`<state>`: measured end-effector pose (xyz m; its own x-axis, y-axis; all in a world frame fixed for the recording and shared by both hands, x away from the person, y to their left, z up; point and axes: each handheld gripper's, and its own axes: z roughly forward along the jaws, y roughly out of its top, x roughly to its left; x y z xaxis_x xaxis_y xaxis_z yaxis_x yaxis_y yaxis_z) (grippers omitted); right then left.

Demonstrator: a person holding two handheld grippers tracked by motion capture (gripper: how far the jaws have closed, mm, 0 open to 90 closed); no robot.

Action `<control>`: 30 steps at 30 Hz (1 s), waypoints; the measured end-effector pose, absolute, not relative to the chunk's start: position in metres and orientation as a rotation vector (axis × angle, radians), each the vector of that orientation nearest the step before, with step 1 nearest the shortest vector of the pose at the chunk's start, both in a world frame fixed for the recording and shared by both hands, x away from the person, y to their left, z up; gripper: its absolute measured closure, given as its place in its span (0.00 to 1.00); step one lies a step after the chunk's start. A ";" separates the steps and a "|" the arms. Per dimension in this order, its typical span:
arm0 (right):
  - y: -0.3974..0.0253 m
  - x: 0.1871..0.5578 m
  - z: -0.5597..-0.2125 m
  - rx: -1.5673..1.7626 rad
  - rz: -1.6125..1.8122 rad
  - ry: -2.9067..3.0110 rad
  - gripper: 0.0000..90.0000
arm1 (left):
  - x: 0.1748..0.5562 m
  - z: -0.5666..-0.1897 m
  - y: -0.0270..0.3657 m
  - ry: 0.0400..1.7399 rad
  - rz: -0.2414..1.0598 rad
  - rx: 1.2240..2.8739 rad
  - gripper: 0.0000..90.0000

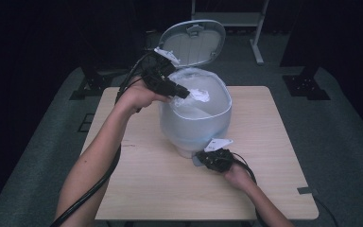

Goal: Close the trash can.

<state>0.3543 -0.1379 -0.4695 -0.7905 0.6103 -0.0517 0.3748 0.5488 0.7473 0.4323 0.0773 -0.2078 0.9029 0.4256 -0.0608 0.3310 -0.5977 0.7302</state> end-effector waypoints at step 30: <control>-0.167 0.326 -0.441 0.859 1.137 2.418 0.76 | 0.366 -0.243 0.175 0.546 0.202 2.116 0.54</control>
